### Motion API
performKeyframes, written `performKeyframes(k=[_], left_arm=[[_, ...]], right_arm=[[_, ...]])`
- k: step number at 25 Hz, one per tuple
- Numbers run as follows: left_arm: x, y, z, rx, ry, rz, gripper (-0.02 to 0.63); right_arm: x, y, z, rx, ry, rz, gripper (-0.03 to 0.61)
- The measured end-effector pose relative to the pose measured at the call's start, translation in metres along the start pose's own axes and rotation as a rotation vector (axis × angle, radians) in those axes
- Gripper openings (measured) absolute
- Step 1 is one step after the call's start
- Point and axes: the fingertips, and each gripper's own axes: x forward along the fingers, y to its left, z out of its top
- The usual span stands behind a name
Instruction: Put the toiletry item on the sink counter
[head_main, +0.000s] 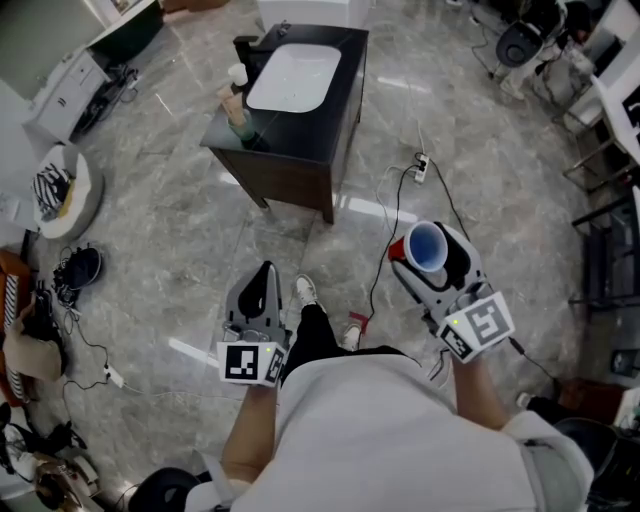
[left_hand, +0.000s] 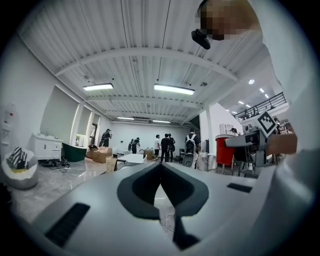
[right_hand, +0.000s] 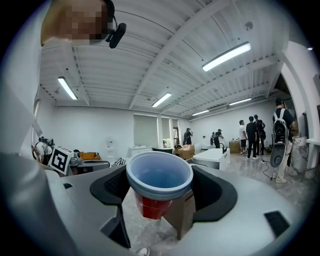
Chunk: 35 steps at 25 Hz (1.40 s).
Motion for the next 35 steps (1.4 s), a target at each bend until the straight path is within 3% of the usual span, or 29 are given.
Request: performKeyframes(k=[10,28,35], left_arm=[[0.041,0.032,-0.003,-0.025,-0.003,-0.022,0.002],[0.148,0.148,-0.007,-0.077,0.009,-0.031,0.002],[0.174,0.178,-0.006,-0.093,0.006,-0.081,0.002]], right_arm=[[0.032,-0.017,-0.002,0.014,0.024,-0.045,0.383],[0.183,-0.044,0.016,0.012,0.069,-0.039,0.383],[0.225,-0.048,0.031,-0.014,0.062,-0.076,0.383]])
